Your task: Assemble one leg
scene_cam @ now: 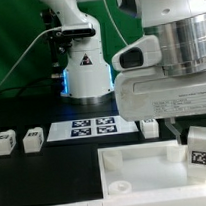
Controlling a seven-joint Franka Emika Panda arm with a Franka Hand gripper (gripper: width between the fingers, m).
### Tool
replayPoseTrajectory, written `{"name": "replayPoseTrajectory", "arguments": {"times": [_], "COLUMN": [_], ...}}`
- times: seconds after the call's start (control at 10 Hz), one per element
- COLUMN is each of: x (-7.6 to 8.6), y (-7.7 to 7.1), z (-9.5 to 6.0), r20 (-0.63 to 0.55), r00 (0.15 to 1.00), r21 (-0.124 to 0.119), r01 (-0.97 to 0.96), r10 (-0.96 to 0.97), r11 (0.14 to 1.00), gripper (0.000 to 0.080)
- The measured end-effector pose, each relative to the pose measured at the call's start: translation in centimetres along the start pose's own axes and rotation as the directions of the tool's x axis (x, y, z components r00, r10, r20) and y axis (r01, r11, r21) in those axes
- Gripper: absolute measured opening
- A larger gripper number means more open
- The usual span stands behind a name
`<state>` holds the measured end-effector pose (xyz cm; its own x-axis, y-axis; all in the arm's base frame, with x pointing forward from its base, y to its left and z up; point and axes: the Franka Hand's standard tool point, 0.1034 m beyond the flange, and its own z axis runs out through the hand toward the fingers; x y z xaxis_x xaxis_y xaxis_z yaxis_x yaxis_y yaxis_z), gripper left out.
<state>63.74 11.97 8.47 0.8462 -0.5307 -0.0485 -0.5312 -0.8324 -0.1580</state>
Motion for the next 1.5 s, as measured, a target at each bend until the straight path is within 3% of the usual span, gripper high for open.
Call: {"name": "replayPoseTrajectory", "arguments": {"times": [0.3,0.4,0.6,0.8,1.0,1.1,1.2,1.3,1.5], "x": [0.11,0.13,-0.01,-0.42,-0.59,-0.65,-0.65,-0.70,-0.54], "y": [0.32,0.54,0.77,0.96,0.87,0.85,0.86,0.85,1.04], "z": [0.07,0.09,0.09,0.16,0.20,0.26,0.28,0.30,0.28], "r20": [-0.033,-0.035,-0.036,0.031,0.017,0.022,0.010,-0.016,-0.071], "r00": [0.952,0.880,0.779,0.535,0.612,0.605,0.651,0.754,0.915], "r21": [0.044,0.076,0.118,0.183,0.180,0.180,0.180,0.179,0.163], "r01": [-0.303,-0.470,-0.618,-0.834,-0.780,-0.786,-0.748,-0.644,-0.381], "r10": [0.305,0.474,0.626,0.844,0.791,0.796,0.759,0.657,0.396], "r11": [0.952,0.879,0.777,0.521,0.600,0.592,0.639,0.744,0.910], "gripper": [0.0314,0.0314,0.0314,0.0314,0.0315,0.0489,0.0489,0.0612,0.0644]}}
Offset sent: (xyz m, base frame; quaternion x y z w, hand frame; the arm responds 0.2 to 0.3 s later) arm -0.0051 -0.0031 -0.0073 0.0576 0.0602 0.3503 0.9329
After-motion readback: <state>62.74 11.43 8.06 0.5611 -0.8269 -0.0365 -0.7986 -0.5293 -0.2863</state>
